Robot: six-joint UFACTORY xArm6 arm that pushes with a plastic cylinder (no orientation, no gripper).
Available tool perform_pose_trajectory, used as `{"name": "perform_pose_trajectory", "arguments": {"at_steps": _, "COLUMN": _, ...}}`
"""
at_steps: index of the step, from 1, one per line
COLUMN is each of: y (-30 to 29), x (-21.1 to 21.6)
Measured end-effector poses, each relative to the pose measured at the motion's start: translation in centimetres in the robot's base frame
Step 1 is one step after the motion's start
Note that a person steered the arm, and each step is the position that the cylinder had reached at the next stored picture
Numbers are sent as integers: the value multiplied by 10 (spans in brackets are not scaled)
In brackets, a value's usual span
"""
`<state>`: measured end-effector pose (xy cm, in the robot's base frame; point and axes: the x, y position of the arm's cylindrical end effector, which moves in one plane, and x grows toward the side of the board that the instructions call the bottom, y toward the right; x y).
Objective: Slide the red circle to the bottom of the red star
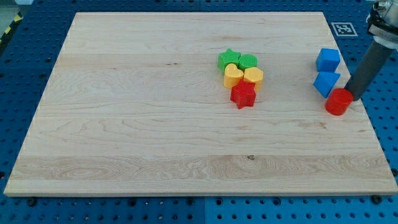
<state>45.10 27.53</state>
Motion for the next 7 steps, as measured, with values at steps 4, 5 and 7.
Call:
{"name": "perform_pose_trajectory", "arguments": {"at_steps": 4, "y": -31, "x": 32}}
{"name": "perform_pose_trajectory", "arguments": {"at_steps": 5, "y": -33, "x": 36}}
{"name": "perform_pose_trajectory", "arguments": {"at_steps": 7, "y": -40, "x": 48}}
